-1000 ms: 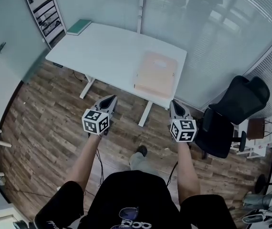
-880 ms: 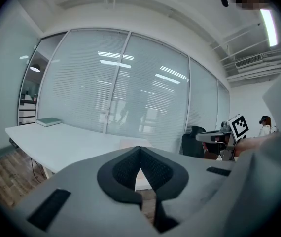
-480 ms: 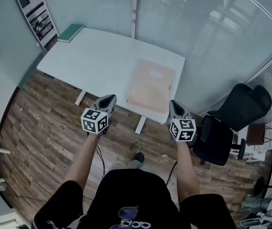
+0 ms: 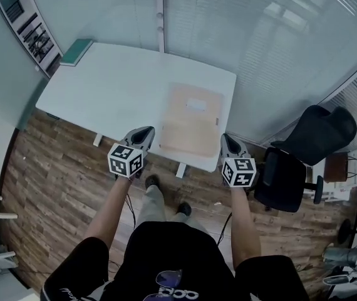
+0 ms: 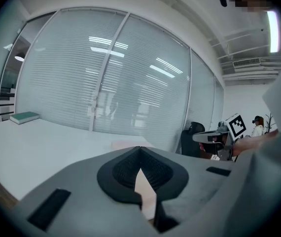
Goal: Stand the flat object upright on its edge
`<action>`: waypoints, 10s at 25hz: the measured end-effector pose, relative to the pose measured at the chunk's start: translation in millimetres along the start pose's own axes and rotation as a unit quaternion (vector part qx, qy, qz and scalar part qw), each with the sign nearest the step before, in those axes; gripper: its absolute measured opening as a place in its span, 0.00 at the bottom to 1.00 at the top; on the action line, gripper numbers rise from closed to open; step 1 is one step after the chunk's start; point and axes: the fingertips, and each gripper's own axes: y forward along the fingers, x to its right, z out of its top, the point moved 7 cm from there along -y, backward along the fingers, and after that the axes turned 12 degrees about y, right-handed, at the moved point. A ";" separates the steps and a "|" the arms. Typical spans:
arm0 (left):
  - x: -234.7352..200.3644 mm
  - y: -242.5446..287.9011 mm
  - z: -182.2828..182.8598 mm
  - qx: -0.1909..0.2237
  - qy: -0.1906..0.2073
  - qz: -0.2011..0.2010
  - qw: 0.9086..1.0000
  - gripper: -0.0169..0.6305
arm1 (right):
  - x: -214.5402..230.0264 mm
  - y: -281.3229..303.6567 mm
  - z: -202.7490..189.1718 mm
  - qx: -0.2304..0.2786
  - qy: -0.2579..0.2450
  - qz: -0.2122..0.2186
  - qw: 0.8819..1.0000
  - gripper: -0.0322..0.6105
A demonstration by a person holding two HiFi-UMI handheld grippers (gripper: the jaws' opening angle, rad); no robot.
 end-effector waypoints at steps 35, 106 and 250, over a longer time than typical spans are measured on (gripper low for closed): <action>-81.7 162.9 -7.9 -0.050 0.000 -0.152 0.987 0.06 | 60.5 104.4 16.0 -0.045 0.044 -0.089 0.994 0.08; -69.0 207.0 -60.3 -0.166 -0.114 -0.191 0.961 0.51 | 95.1 168.9 -40.0 -0.195 0.186 0.094 0.958 0.53; -154.2 479.9 135.5 -0.026 0.033 -0.085 0.995 0.41 | 247.4 332.4 186.8 -0.002 0.090 -0.019 0.996 0.47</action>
